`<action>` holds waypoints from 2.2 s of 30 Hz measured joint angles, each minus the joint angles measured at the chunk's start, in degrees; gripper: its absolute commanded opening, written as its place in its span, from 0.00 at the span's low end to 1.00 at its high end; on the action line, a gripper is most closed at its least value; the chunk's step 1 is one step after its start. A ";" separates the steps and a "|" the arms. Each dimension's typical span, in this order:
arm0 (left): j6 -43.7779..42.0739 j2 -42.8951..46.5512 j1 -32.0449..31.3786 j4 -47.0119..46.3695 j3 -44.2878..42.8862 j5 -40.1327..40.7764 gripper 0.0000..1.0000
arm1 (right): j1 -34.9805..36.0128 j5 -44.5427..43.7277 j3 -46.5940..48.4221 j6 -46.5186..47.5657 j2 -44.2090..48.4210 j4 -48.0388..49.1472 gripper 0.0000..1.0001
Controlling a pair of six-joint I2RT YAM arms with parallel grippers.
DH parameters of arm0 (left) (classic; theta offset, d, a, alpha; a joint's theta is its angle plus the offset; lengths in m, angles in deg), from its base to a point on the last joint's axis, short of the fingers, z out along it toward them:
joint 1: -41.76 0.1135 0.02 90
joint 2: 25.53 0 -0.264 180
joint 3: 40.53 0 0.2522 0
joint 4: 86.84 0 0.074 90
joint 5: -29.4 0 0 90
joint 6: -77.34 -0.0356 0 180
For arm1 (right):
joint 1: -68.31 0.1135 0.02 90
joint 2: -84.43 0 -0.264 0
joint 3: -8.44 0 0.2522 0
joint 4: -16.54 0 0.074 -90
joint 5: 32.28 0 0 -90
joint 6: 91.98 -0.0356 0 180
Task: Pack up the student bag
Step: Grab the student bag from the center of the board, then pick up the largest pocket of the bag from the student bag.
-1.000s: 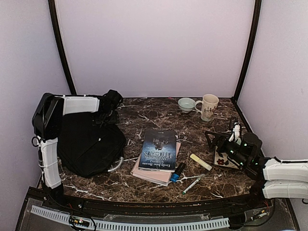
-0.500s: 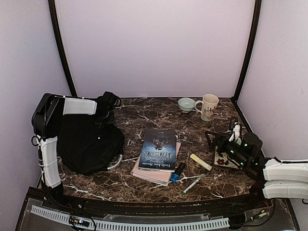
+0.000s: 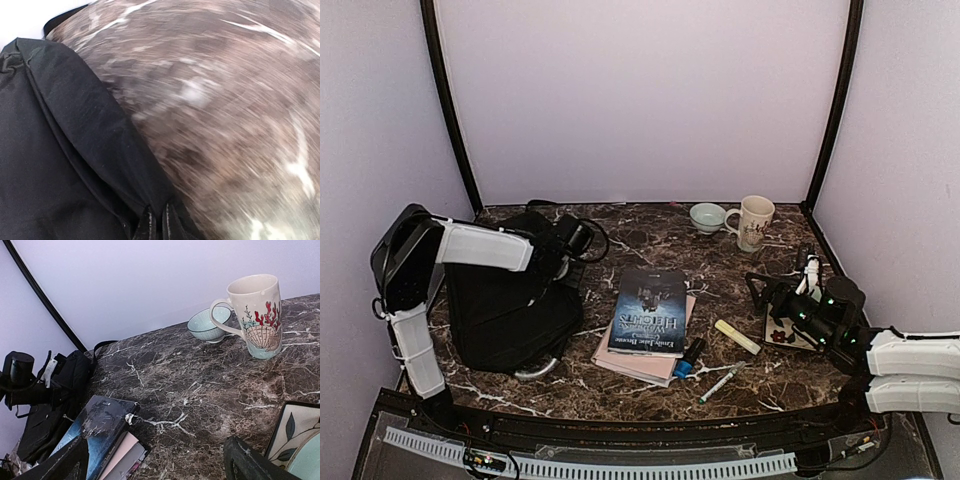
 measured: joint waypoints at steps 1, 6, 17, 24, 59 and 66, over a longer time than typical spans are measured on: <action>-0.46 0.96 -1.14 -0.24 1.05 -0.15 0.00 | 0.00 0.00 -0.02 0.00 0.00 0.04 0.94; -1.77 7.50 -3.82 -1.55 8.39 -2.75 0.00 | 0.00 0.48 -0.37 0.24 0.28 0.74 0.95; -2.25 25.33 -6.84 -7.98 27.89 -12.63 0.00 | 6.12 9.94 -2.97 7.89 -2.27 10.71 0.94; -1.55 34.47 -6.82 -12.70 33.92 -19.39 0.00 | 24.85 5.27 8.85 19.82 -17.07 8.41 0.91; 5.64 38.18 -6.82 -10.32 29.05 -23.21 0.00 | 25.07 17.64 38.82 57.02 -52.89 -0.31 0.85; 6.32 38.16 -6.82 -10.60 29.05 -25.44 0.00 | 25.42 20.00 36.28 57.44 -53.00 4.68 0.84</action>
